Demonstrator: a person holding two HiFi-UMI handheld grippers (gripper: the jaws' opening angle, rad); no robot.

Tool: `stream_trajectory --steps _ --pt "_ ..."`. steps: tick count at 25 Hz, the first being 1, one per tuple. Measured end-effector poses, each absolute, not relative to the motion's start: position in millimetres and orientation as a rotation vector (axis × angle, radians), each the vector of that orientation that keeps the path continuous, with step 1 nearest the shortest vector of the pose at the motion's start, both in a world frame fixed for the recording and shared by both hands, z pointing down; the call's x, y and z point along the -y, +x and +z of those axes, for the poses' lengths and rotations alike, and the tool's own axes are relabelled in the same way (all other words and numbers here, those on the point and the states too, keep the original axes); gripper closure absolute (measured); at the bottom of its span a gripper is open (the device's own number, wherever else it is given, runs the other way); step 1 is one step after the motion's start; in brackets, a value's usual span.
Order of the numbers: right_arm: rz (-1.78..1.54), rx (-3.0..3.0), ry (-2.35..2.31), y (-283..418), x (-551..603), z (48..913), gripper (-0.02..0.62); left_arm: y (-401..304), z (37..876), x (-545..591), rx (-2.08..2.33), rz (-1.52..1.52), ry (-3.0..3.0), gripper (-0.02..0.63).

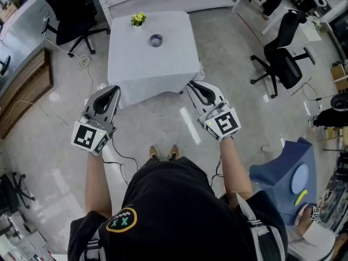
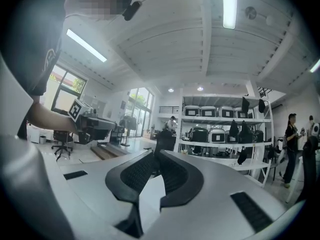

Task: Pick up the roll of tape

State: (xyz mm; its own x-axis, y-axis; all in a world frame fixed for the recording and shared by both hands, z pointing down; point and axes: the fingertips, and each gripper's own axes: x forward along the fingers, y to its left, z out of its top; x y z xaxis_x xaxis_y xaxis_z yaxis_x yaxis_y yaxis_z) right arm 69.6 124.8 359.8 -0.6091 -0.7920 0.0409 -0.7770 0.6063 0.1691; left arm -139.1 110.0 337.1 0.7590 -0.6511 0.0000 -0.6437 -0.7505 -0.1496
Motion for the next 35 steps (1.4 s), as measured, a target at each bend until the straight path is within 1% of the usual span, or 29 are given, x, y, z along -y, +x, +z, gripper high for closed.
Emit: stream_trajectory --steps 3,8,11,13,15,19,20,23,24,26,35 --pt "-0.2 2.724 1.333 69.6 -125.6 358.2 0.508 -140.3 337.6 -110.2 -1.042 -0.08 -2.814 0.584" --pt "-0.183 2.732 1.313 67.7 -125.6 358.2 0.414 -141.6 337.5 -110.0 -1.044 -0.079 -2.817 0.584" --pt "-0.166 2.735 1.316 70.0 -126.7 361.3 0.381 -140.4 340.3 -111.6 -1.046 -0.081 -2.819 0.584" --pt "-0.146 2.741 1.321 72.3 -128.7 363.2 0.346 -139.2 341.1 -114.1 -1.047 -0.082 -2.819 0.584" --pt "-0.132 2.744 1.322 72.8 -128.8 364.0 0.3 -138.8 341.3 -114.8 -1.047 -0.08 -2.819 0.584" --pt "-0.104 2.733 1.316 70.7 -125.1 367.9 0.176 -140.5 341.8 -112.9 -1.048 -0.08 -2.821 0.584" --pt "-0.096 2.73 1.312 70.1 -124.6 369.5 0.159 -140.7 342.1 -112.7 -1.047 -0.081 -2.822 0.584" --pt "-0.067 2.726 1.295 68.4 -125.5 375.0 0.077 -139.7 342.5 -113.8 -1.047 -0.083 -2.823 0.584" --pt "-0.062 2.728 1.283 67.4 -126.5 376.6 0.036 -139.1 342.6 -114.6 -1.047 -0.084 -2.823 0.584" --pt "-0.061 2.73 1.259 65.1 -128.2 379.0 0.0 -138.4 343.0 -115.6 -1.047 -0.085 -2.822 0.585" --pt "-0.059 2.712 1.26 67.0 -129.5 382.3 -0.003 -136.4 341.0 -116.9 -1.047 -0.089 -2.821 0.584"
